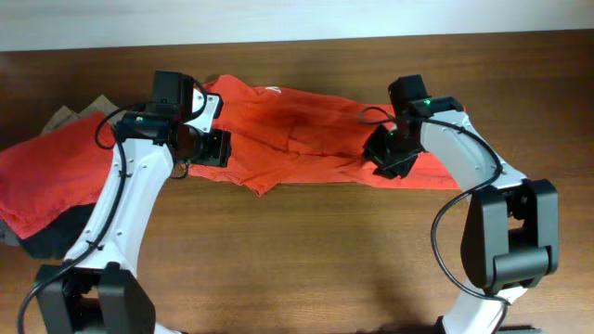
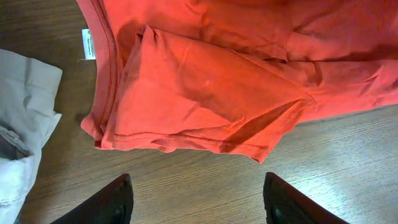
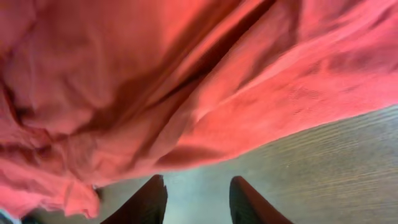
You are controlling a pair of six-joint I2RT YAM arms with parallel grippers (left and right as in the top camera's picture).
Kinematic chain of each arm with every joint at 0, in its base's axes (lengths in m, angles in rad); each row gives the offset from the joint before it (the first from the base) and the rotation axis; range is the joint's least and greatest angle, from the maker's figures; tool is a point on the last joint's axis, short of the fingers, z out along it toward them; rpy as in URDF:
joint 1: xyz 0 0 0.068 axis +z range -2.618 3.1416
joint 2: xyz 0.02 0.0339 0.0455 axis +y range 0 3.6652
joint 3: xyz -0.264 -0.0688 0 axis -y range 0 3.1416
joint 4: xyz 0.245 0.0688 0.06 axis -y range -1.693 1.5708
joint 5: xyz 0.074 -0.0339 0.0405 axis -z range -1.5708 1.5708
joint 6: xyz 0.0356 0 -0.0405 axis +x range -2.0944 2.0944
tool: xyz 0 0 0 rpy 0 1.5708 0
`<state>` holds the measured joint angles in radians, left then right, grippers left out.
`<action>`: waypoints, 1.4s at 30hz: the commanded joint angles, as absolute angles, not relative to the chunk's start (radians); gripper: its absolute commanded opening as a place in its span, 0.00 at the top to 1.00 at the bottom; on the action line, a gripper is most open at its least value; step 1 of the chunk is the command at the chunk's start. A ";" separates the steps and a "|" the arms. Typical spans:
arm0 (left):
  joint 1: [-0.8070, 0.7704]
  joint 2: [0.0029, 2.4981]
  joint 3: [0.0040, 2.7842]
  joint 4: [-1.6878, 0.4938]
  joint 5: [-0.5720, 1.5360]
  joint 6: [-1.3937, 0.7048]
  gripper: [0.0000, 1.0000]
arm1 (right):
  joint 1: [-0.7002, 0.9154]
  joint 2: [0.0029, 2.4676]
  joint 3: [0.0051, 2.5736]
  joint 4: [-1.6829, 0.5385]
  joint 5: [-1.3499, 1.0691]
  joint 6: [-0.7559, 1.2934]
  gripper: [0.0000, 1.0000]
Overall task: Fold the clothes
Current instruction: 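Press the right gripper on the folded t-shirt to flatten it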
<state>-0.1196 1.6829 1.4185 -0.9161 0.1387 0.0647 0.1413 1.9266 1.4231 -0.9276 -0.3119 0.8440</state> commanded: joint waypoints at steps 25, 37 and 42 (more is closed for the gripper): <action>-0.120 1.661 1.435 -0.913 0.134 0.085 0.33 | 0.150 2.049 1.427 -0.672 -0.351 1.100 0.96; -0.120 1.661 1.435 -0.913 0.107 0.085 0.33 | 0.145 2.048 1.427 -0.711 -0.438 0.953 0.34; -0.120 1.661 1.435 -0.912 0.107 0.085 0.32 | 0.125 2.048 1.427 -0.777 -0.434 0.953 0.30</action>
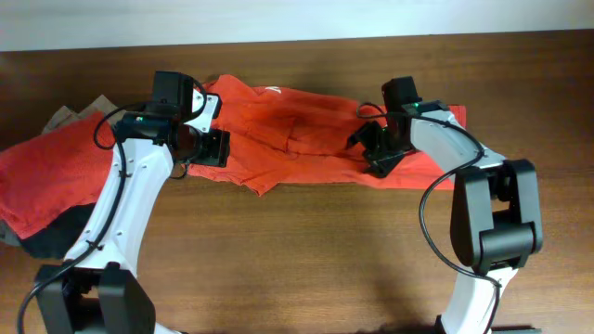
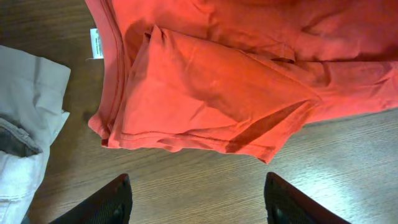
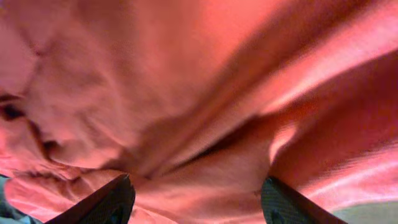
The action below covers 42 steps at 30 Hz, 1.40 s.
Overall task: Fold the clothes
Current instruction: 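Press the right gripper on the folded t-shirt to flatten it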
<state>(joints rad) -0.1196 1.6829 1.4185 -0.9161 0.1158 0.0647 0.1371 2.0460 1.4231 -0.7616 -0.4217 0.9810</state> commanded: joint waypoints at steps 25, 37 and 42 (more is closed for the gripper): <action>-0.120 1.672 1.435 -0.899 0.108 0.085 0.32 | 0.025 2.048 1.433 -0.939 -0.461 0.717 0.40; -0.120 1.672 1.435 -0.887 0.108 0.085 0.31 | 0.057 2.049 1.423 -0.920 -0.311 0.822 0.56; -0.120 1.672 1.435 -0.891 0.108 0.085 0.31 | 0.103 2.051 1.423 -0.859 -0.300 0.855 0.83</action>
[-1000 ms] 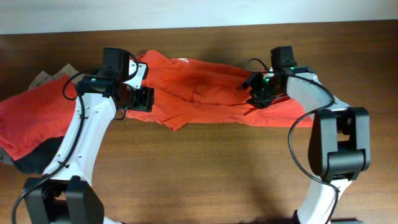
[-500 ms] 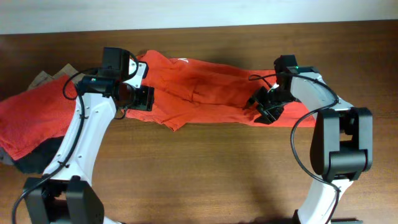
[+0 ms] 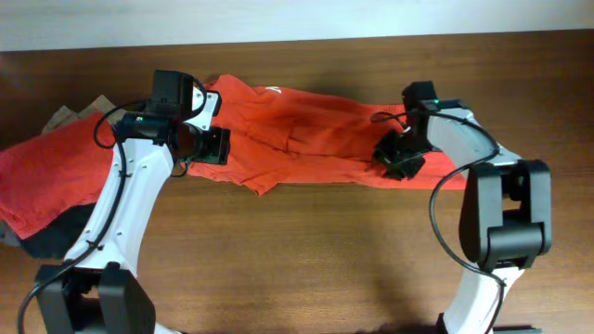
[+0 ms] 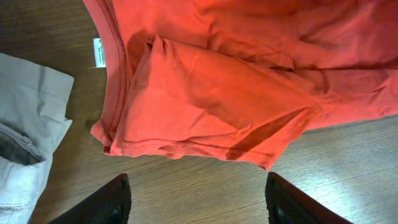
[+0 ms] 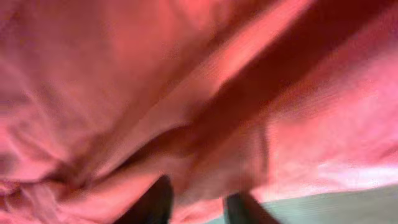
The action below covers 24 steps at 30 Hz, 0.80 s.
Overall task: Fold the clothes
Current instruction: 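Press the right gripper on the folded t-shirt to flatten it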
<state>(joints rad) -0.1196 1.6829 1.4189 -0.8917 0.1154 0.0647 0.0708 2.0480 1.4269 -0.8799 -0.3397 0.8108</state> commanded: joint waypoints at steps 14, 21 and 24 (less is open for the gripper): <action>-0.120 1.672 1.435 -0.895 0.108 0.085 0.31 | 0.096 2.050 1.435 -0.684 -0.308 0.878 0.96; -0.120 1.672 1.435 -0.895 0.108 0.085 0.31 | 0.096 2.051 1.435 -0.582 -0.222 0.900 0.96; -0.120 1.672 1.435 -0.895 0.108 0.085 0.31 | 0.096 2.051 1.435 -0.579 -0.192 0.899 0.81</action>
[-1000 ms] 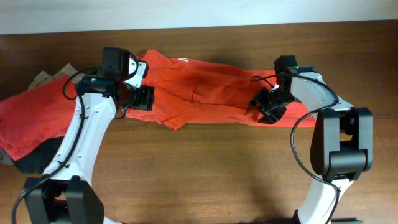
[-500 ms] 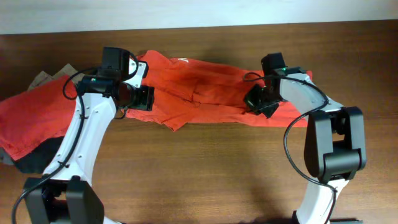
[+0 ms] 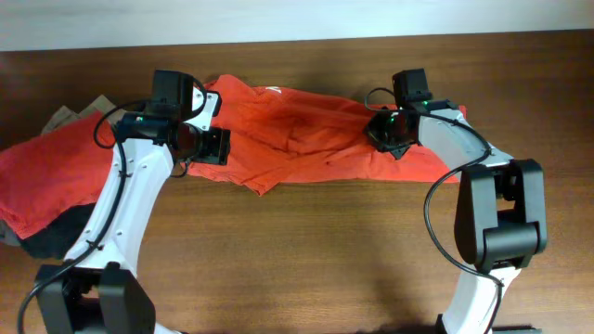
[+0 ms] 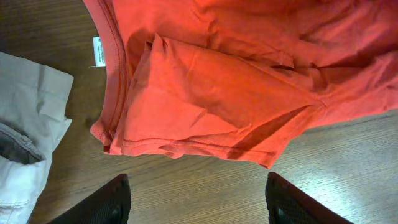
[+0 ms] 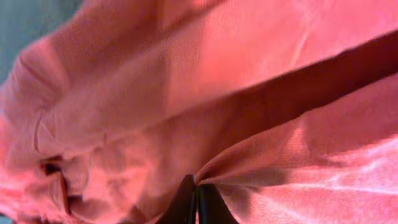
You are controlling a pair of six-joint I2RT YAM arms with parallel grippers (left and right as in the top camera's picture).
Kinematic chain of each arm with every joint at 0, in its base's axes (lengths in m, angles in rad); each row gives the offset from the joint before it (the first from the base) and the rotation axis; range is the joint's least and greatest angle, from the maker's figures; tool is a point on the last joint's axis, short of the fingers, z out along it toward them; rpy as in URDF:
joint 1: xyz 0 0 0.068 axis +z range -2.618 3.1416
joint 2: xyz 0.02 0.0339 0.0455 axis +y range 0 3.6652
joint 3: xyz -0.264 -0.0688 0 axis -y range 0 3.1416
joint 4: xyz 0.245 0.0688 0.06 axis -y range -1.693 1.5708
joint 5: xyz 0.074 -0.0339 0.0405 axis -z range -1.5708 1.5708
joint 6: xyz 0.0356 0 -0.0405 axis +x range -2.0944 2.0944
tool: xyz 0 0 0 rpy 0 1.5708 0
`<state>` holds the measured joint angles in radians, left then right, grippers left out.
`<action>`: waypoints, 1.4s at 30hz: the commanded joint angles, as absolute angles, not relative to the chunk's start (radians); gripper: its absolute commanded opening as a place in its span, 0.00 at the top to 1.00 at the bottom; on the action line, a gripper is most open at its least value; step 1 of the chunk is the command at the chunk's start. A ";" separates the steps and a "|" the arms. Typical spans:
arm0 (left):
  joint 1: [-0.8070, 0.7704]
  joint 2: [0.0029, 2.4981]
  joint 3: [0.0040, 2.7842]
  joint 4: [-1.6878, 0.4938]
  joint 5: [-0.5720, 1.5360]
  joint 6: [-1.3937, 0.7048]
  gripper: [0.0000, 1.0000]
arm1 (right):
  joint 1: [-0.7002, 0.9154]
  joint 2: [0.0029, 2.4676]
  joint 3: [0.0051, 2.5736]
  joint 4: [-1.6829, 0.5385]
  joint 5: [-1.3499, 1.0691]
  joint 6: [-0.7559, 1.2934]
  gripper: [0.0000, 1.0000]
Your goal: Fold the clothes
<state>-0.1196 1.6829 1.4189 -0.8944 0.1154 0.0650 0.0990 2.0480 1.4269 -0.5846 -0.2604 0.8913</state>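
Observation:
An orange-red shirt lies crumpled across the far middle of the table, its collar with a white label at the left. My left gripper hovers open over bare wood just in front of the shirt's folded sleeve. My right gripper is shut on a pinch of the shirt's cloth near its right part, where the fabric bunches at the fingertips. In the overhead view the right gripper sits on the shirt's right half.
A second red garment lies at the left over a dark one. Beige clothing lies left of the shirt's collar. The wooden table stretches toward the near edge.
My right gripper has moved from the shirt's front right edge up and to the left, and is now shut on a fold of cloth. The left arm stays put.
My right gripper first hovered open at the shirt's front right edge, then lay wide open further in over the cloth, then narrower near the right hem. Now it is shut on the fabric. The left gripper stayed open by the sleeve throughout.

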 commanded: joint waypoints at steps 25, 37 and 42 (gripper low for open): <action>-0.416 1.715 1.347 -0.868 -0.120 0.395 0.30 | -0.146 1.679 1.452 -0.828 -0.266 0.433 0.10; -0.527 1.982 1.343 -0.753 -0.326 0.349 0.43 | -0.147 1.663 1.452 -0.891 -0.261 0.422 0.10; -0.537 2.022 1.343 -0.740 -0.338 0.328 0.45 | -0.147 1.663 1.452 -0.895 -0.255 0.422 0.10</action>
